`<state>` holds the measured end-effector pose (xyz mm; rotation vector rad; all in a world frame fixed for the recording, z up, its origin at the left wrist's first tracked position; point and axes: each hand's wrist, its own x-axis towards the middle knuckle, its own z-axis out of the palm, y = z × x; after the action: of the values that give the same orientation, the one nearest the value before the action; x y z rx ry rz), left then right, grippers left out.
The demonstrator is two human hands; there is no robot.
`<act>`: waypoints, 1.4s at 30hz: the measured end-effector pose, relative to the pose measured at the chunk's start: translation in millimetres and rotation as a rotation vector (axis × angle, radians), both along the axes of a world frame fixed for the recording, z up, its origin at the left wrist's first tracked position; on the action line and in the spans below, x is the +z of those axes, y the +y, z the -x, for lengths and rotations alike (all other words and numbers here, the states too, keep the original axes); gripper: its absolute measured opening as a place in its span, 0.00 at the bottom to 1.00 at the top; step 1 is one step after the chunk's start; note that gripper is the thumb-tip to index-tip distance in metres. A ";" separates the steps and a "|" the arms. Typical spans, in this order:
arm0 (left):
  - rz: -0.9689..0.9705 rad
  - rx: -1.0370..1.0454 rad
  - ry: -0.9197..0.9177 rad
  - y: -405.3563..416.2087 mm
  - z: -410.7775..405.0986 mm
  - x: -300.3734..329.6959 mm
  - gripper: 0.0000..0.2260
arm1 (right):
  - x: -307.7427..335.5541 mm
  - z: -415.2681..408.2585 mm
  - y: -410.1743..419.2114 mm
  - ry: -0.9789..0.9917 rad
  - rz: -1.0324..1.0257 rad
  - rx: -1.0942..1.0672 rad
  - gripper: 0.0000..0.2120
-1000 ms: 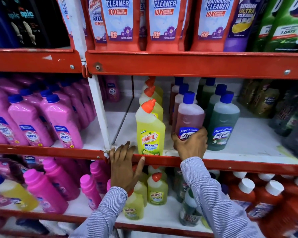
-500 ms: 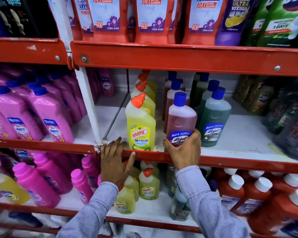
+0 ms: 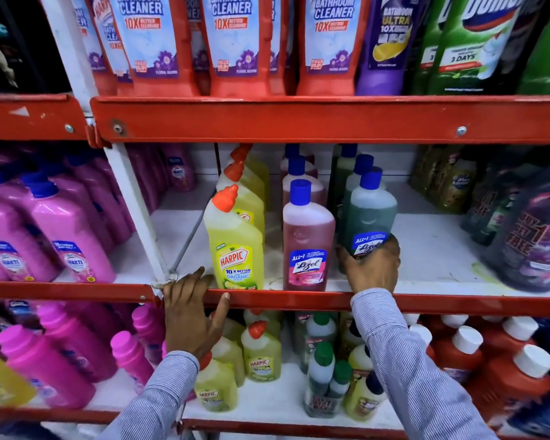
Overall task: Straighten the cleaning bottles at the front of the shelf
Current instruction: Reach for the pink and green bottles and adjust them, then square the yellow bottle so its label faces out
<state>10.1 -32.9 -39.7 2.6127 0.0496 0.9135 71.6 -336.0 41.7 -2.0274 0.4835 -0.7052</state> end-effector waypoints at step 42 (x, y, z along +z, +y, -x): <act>0.526 -0.485 0.280 30.4 -15.6 52.1 0.24 | -8.1 52.8 122.6 -0.032 0.269 0.686 0.28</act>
<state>25.7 -2.5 12.4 2.0958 -0.2300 0.3057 18.8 -213.5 33.6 -2.2294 -0.3449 -0.3844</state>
